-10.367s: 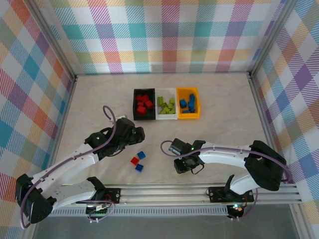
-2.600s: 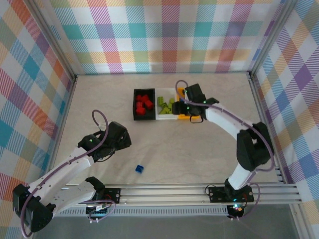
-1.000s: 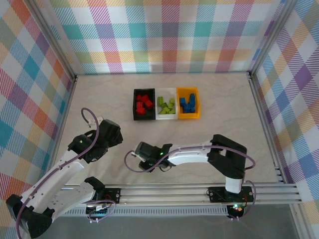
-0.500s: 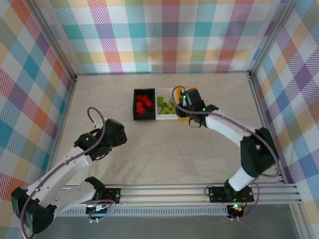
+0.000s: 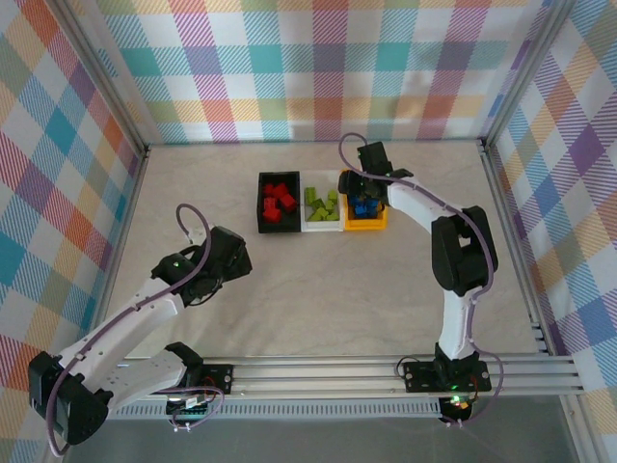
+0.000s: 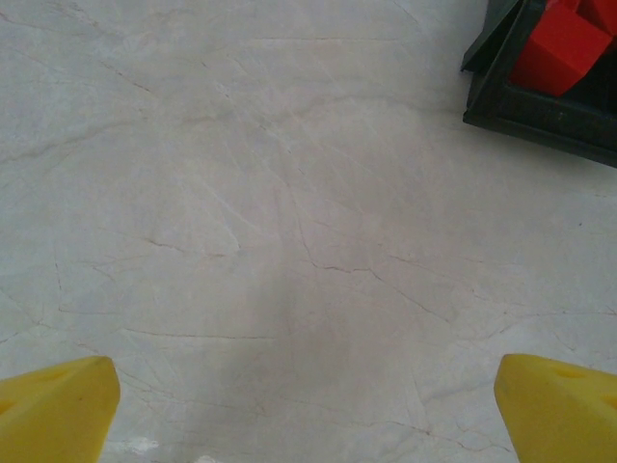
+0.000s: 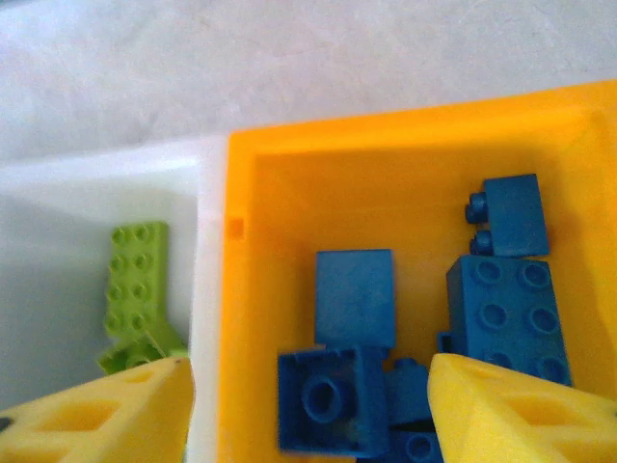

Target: Sort the legos into containers by color

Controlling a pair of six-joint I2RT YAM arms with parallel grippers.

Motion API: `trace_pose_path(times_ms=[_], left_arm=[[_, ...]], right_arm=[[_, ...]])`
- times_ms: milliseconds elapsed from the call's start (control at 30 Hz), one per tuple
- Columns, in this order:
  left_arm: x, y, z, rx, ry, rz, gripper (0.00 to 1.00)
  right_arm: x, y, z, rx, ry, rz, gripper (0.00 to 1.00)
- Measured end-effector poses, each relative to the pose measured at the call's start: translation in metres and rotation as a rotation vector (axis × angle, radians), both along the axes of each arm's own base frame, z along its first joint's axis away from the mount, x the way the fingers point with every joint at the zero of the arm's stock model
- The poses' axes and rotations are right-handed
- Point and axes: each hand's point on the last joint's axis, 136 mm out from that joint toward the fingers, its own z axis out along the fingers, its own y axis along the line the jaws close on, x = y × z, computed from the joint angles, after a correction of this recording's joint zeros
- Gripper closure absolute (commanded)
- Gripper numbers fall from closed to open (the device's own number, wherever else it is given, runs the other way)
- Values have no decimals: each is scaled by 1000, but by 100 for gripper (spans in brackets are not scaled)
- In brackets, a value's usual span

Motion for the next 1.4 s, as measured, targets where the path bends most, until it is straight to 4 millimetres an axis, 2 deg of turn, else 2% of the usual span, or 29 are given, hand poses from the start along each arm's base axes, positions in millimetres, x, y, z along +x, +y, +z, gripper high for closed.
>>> trace_pose_path(times_ms=[133,200,333,467,533,633,700,800,867,1000,1133,1267,1400], left_arm=[[5,2,2,14,-20,12,0],[10,4,7,27,-55,28,0],[28,11,25,70,-167,59,0],[55,13,47,124,-292,48,0],[72,22,48,170,-313,65,0],[102,46,34,237,-298,110,0],[118,68,11,277,-259,140,0],[124,92,-26,326,-200,150,0],[123,100,-47,347,-180,128,0],[127,100,-68,348,-217,70,0],[144,96,-74,320,-282,36,0],[144,87,-83,285,-332,-11,0],[147,82,-84,222,-394,-66,0]], right_arm=[[4,-3,5,18,-12,-10,18],[-1,-5,5,28,-17,-11,0],[-31,-15,15,54,-33,-20,0],[-55,-24,46,102,-114,-27,0],[-65,-29,55,126,-150,-40,0],[-80,-36,55,144,-163,-63,0],[-88,-42,51,140,-155,-83,0],[-95,-51,51,126,-158,-115,0],[-100,-57,56,117,-177,-132,0],[-116,-76,66,94,-236,-174,0],[-130,-98,62,75,-285,-202,0],[-137,-132,51,-16,-325,-243,0],[-135,-168,46,-144,-372,-281,0]])
